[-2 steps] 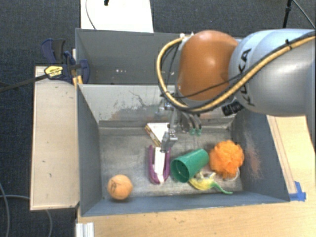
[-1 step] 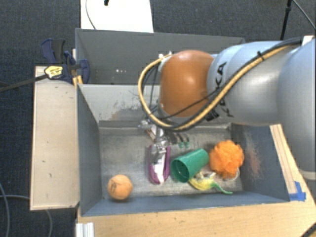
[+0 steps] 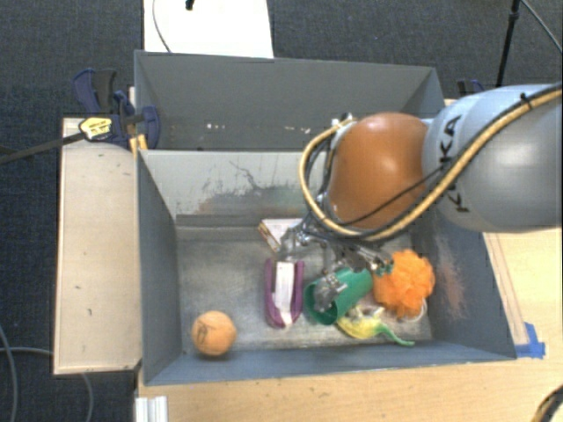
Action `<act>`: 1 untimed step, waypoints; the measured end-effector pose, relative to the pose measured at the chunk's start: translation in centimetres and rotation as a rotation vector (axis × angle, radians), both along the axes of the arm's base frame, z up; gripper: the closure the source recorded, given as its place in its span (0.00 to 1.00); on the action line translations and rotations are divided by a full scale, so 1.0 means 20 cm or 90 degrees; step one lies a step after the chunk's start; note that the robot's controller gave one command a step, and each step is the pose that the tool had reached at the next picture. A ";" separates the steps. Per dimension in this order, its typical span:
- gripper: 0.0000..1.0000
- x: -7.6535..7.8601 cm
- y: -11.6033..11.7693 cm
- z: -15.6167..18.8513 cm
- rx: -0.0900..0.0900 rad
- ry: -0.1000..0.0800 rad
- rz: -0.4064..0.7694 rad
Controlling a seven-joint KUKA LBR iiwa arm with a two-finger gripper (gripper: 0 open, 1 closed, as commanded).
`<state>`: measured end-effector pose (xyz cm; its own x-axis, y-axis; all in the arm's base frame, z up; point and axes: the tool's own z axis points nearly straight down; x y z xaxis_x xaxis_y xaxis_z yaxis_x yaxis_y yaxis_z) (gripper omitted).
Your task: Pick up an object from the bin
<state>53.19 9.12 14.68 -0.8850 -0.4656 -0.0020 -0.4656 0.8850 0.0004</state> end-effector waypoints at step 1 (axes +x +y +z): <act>0.00 -0.05 0.20 -0.08 -0.001 0.001 0.027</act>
Offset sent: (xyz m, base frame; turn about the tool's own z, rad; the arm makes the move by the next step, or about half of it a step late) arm 0.0077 -0.0745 -0.0768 0.0126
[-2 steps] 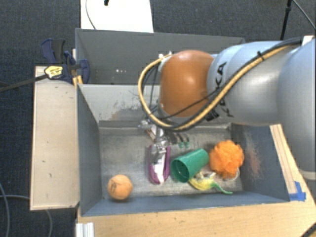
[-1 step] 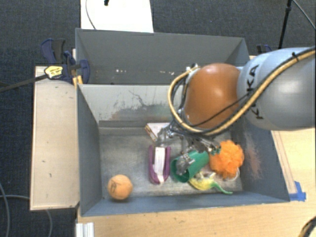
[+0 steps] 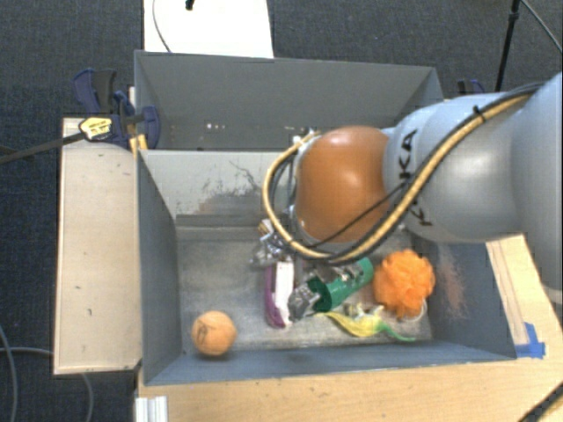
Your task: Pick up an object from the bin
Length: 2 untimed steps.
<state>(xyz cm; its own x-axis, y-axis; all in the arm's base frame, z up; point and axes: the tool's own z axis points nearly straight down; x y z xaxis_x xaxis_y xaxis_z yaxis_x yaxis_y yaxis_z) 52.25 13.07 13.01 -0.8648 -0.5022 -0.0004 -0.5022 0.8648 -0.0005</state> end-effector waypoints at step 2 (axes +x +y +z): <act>1.00 0.13 0.01 -0.27 -0.002 -0.003 0.194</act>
Offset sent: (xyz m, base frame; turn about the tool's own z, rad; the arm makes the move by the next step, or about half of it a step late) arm 0.0227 0.0075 -0.0601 -0.3091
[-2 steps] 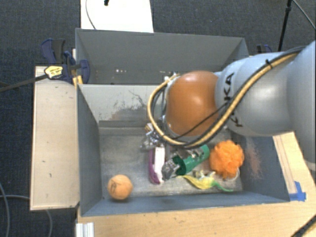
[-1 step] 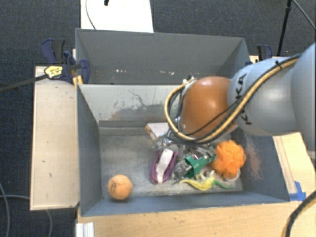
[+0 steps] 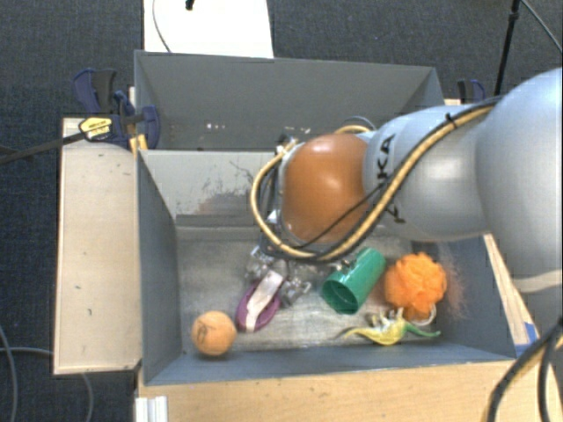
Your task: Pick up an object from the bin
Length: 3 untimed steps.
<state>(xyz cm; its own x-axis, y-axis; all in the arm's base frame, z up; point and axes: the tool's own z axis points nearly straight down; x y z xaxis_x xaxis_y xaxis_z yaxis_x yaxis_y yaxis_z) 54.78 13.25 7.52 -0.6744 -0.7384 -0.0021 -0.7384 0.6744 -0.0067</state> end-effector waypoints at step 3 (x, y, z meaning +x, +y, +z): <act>1.00 -0.02 0.02 0.09 0.002 0.008 0.001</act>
Offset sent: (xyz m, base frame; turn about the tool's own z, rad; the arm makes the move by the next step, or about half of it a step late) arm 0.0000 0.0001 0.0395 0.0000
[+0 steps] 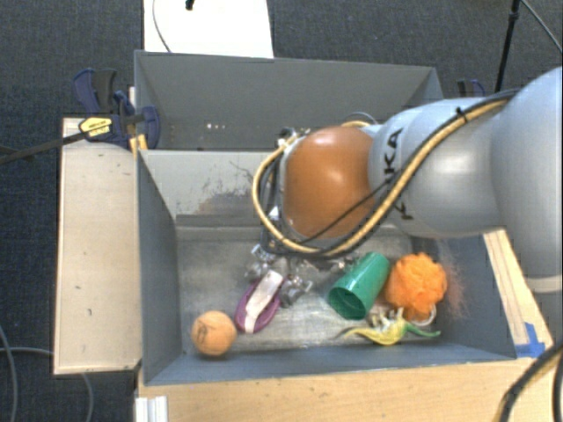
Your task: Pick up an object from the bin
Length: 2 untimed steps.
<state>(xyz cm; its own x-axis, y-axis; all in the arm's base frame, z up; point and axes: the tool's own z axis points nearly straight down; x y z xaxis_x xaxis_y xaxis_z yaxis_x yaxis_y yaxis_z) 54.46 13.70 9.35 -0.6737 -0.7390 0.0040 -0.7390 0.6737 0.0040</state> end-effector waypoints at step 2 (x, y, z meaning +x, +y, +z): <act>1.00 0.02 0.01 0.16 0.001 -0.006 -0.002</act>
Offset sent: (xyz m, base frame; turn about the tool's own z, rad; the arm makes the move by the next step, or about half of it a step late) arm 0.0001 -0.0001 0.0303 0.0000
